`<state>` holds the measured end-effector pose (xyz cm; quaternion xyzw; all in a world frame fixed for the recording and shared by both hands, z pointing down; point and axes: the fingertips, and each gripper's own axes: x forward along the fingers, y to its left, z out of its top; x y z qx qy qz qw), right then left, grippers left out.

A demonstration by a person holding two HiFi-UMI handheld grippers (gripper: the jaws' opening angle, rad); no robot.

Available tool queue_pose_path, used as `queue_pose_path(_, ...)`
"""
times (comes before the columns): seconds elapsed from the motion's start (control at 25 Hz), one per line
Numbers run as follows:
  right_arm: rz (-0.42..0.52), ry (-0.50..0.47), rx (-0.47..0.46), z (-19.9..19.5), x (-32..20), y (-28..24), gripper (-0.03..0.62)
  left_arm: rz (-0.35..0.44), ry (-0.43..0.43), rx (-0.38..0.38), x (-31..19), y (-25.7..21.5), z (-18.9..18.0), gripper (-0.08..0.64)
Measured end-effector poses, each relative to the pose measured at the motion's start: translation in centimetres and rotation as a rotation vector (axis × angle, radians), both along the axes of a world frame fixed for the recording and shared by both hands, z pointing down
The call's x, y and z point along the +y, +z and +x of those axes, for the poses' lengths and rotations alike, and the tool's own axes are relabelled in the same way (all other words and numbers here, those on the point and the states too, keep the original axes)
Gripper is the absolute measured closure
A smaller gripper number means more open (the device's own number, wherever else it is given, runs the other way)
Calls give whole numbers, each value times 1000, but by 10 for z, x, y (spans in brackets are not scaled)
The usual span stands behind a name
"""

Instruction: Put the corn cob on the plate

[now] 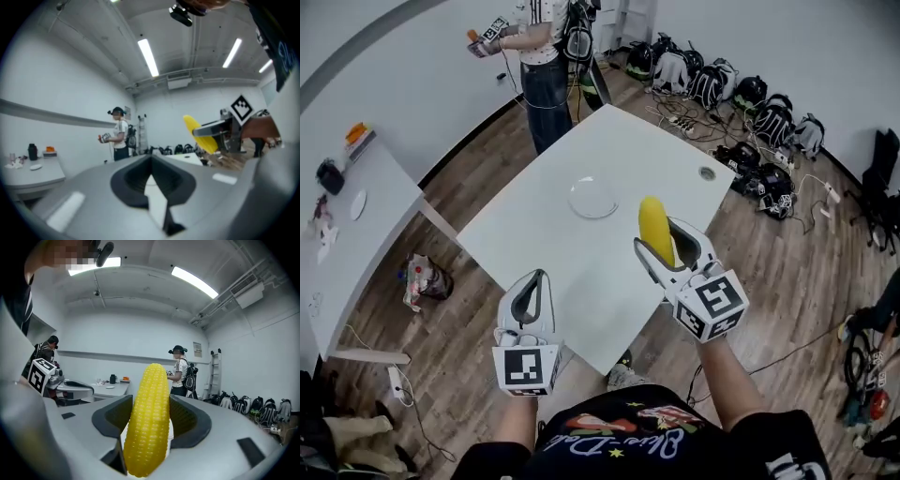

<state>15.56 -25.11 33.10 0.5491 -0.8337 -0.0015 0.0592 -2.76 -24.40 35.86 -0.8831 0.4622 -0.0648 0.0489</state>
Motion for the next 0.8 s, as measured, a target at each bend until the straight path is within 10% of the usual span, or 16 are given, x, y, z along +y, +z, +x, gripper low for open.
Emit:
queue_pose_path(0.32, -143, -171, 59, 8, -147, 61, 354, -76, -80, 1, -62, 19, 41, 566)
queue_pose_path(0.8, -508, -216, 269, -11, -282, 208, 354, -150, -286, -35, -97, 43, -32, 566)
